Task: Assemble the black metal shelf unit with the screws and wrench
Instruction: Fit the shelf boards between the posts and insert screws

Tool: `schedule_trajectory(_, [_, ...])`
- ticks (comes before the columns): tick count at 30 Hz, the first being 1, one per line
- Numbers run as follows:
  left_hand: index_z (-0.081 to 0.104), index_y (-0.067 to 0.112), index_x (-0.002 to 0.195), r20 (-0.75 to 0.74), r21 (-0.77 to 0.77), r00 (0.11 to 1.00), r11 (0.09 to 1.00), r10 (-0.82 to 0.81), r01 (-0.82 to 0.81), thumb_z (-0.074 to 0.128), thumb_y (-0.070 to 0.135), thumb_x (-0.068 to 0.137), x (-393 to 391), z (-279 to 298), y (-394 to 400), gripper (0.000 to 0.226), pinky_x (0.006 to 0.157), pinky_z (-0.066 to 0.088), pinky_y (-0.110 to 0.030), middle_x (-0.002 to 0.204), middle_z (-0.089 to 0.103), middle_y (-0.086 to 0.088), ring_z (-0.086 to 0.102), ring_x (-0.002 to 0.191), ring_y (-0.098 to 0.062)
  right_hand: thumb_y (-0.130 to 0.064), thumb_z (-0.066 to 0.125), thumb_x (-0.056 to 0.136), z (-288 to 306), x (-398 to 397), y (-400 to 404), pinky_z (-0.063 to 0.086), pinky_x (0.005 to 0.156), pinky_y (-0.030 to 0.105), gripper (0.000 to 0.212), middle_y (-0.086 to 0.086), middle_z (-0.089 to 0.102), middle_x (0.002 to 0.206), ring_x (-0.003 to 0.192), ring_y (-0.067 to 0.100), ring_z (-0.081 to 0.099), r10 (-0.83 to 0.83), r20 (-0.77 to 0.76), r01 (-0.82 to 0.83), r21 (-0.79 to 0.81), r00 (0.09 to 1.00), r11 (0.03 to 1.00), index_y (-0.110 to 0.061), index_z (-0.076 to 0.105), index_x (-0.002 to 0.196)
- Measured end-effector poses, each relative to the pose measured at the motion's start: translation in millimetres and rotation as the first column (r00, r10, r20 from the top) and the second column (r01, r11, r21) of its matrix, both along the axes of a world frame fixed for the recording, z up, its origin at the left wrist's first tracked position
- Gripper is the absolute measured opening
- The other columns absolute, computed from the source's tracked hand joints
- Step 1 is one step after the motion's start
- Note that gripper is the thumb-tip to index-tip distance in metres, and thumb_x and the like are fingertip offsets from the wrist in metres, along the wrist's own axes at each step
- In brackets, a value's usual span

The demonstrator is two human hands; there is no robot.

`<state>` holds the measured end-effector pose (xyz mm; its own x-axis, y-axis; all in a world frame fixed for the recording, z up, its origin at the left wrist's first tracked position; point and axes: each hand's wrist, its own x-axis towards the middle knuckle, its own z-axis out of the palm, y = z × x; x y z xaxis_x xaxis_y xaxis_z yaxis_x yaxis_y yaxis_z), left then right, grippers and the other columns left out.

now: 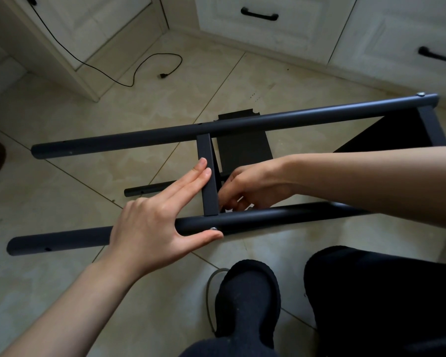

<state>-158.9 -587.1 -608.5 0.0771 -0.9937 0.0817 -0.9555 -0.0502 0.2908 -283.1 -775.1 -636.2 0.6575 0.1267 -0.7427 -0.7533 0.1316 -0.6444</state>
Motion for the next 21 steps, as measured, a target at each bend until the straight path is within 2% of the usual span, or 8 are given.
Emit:
schedule_trajectory(3, [0.040, 0.029, 0.153, -0.003, -0.002, 1.000, 1.000, 0.000, 0.000, 0.048, 0.079, 0.079, -0.6, 0.4, -0.1, 0.090, 0.052, 0.051, -0.022, 0.161, 0.028, 0.019, 0.062, 0.057, -0.007, -0.020, 0.058, 0.096, 0.5, -0.1, -2.0, 0.039, 0.080, 0.033, 0.014, 0.000, 0.052, 0.069, 0.072, 0.015, 0.049, -0.005, -0.002, 0.005, 0.007, 1.000, 1.000, -0.009, 0.060, 0.105])
schedule_trajectory(6, [0.040, 0.028, 0.153, -0.006, -0.004, 1.000, 1.000, -0.006, 0.006, 0.049, 0.079, 0.079, -0.8, 0.6, -0.1, 0.090, 0.052, 0.052, -0.024, 0.161, 0.029, 0.017, 0.064, 0.059, -0.008, -0.024, 0.061, 0.094, -1.6, 0.4, 0.4, 0.042, 0.073, 0.029, 0.014, -0.003, 0.055, 0.064, 0.069, 0.013, 0.051, 0.009, 0.003, -0.009, -0.022, 1.000, 1.000, -0.010, 0.065, 0.092])
schedule_trajectory(8, [0.041, 0.027, 0.153, -0.005, -0.005, 1.000, 1.000, -0.006, 0.006, 0.049, 0.078, 0.079, -0.8, 0.8, -0.3, 0.090, 0.053, 0.052, -0.023, 0.161, 0.030, 0.017, 0.066, 0.062, -0.008, -0.027, 0.062, 0.094, -4.2, 1.0, 2.8, 0.044, 0.072, 0.028, 0.016, -0.003, 0.060, 0.068, 0.069, 0.012, 0.053, 0.007, 0.007, -0.007, -0.039, 1.000, 0.999, -0.013, 0.065, 0.087])
schedule_trajectory(11, [0.040, 0.028, 0.153, -0.002, -0.002, 1.000, 1.000, -0.004, 0.004, 0.049, 0.078, 0.079, -0.6, 0.6, -0.4, 0.091, 0.053, 0.052, -0.023, 0.161, 0.029, 0.017, 0.067, 0.063, -0.009, -0.029, 0.060, 0.095, -10.2, 0.5, 4.7, 0.049, 0.077, 0.028, 0.018, 0.000, 0.064, 0.082, 0.077, 0.012, 0.059, -0.030, 0.001, 0.030, 0.009, 1.000, 1.000, -0.012, 0.065, 0.095])
schedule_trajectory(14, [0.040, 0.028, 0.153, -0.003, -0.004, 1.000, 1.000, -0.005, 0.005, 0.049, 0.078, 0.079, -0.3, 0.6, -0.1, 0.091, 0.053, 0.052, -0.024, 0.161, 0.029, 0.018, 0.067, 0.063, -0.009, -0.028, 0.058, 0.096, -12.6, -0.8, 6.2, 0.050, 0.081, 0.028, 0.018, -0.002, 0.068, 0.079, 0.079, 0.011, 0.063, -0.042, 0.013, 0.042, 0.036, 0.999, 0.998, -0.012, 0.066, 0.097])
schedule_trajectory(19, [0.040, 0.028, 0.153, -0.005, -0.008, 1.000, 1.000, -0.003, 0.003, 0.049, 0.078, 0.079, -0.4, 0.7, -0.2, 0.090, 0.053, 0.051, -0.023, 0.161, 0.029, 0.018, 0.064, 0.060, -0.007, -0.023, 0.055, 0.097, -3.2, -4.2, -1.1, 0.042, 0.074, 0.029, 0.025, -0.001, 0.057, 0.068, 0.070, 0.013, 0.052, -0.011, 0.014, 0.011, 0.044, 1.000, 0.999, -0.014, 0.061, 0.074])
schedule_trajectory(21, [0.040, 0.028, 0.153, -0.011, -0.009, 1.000, 1.000, -0.007, 0.007, 0.049, 0.078, 0.079, -0.2, 0.3, 0.1, 0.090, 0.053, 0.052, -0.023, 0.161, 0.029, 0.018, 0.065, 0.061, -0.007, -0.023, 0.057, 0.096, -1.0, -5.2, -1.6, 0.041, 0.073, 0.029, 0.024, 0.000, 0.054, 0.068, 0.070, 0.014, 0.050, 0.000, 0.014, 0.000, 0.014, 1.000, 1.000, -0.013, 0.060, 0.074])
